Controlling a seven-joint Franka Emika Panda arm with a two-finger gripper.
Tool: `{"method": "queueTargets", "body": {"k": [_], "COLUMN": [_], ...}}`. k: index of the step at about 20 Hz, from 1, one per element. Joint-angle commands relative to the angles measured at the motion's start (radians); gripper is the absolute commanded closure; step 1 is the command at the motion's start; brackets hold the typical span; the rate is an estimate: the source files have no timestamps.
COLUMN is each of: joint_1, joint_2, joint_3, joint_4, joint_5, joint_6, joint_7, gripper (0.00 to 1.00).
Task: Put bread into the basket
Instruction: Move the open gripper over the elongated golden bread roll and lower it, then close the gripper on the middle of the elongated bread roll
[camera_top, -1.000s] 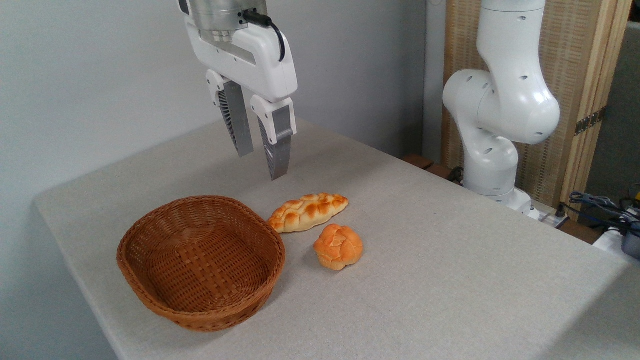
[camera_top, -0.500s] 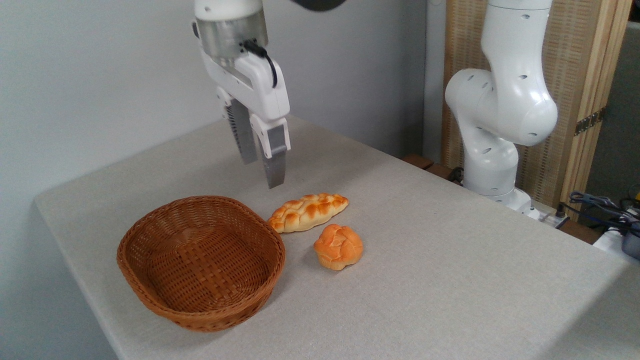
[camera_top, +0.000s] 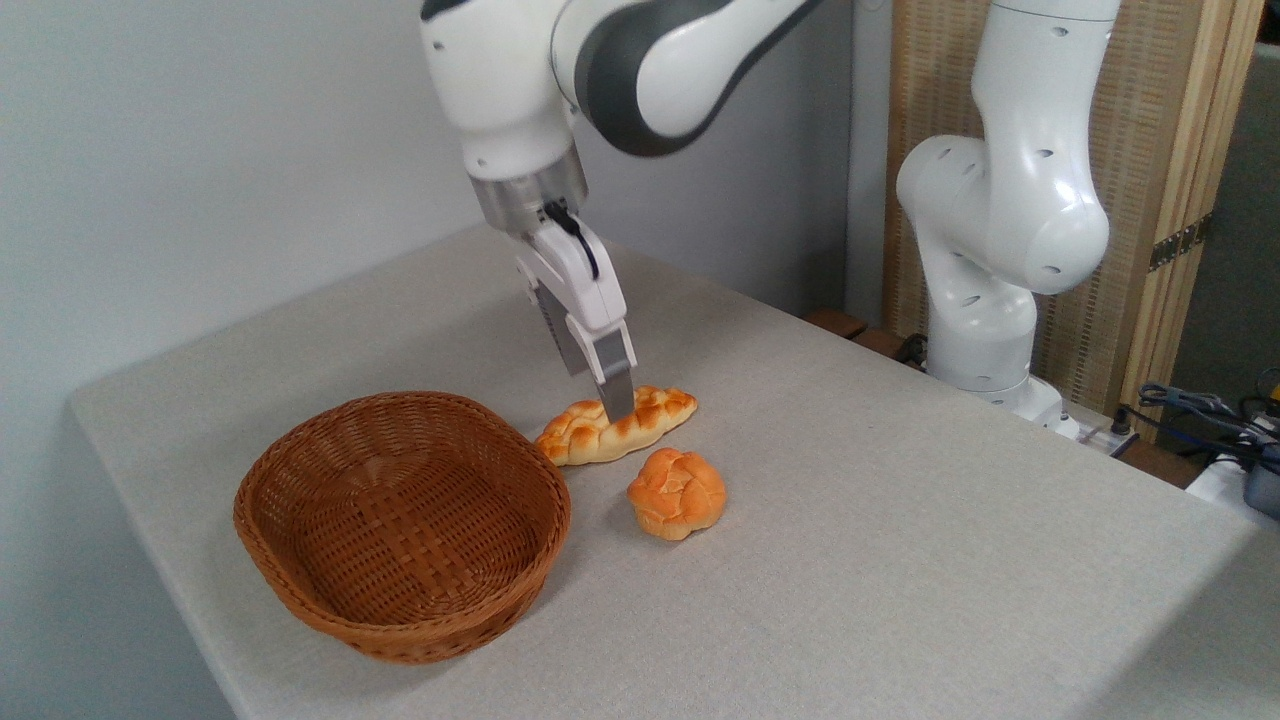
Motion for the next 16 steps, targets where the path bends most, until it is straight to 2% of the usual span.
{"method": "queueTargets", "body": {"k": [1, 4, 7, 8, 10, 11, 14, 16], "joint_1": [-0.014, -0.015, -0.015, -0.017, -0.015, -0.015, -0.015, -0.015], "joint_2": [-0.028, -0.025, -0.020, -0.020, -0.019, -0.017, -0.014, -0.014], "joint_3": [0.008, 0.006, 0.005, 0.005, 0.005, 0.005, 0.006, 0.006], "joint_4": [-0.081, -0.126, -0.155, -0.160, -0.161, -0.161, -0.160, -0.160], "joint_5": [0.000, -0.001, -0.003, -0.004, -0.006, -0.012, -0.013, -0.013], "joint_6": [0.075, 0.137, 0.151, 0.161, 0.171, 0.172, 0.172, 0.172], "joint_7": [0.018, 0.019, 0.025, 0.025, 0.036, 0.042, 0.047, 0.048], "gripper": [0.00, 0.00, 0.00, 0.09, 0.44, 0.52, 0.63, 0.66]}}
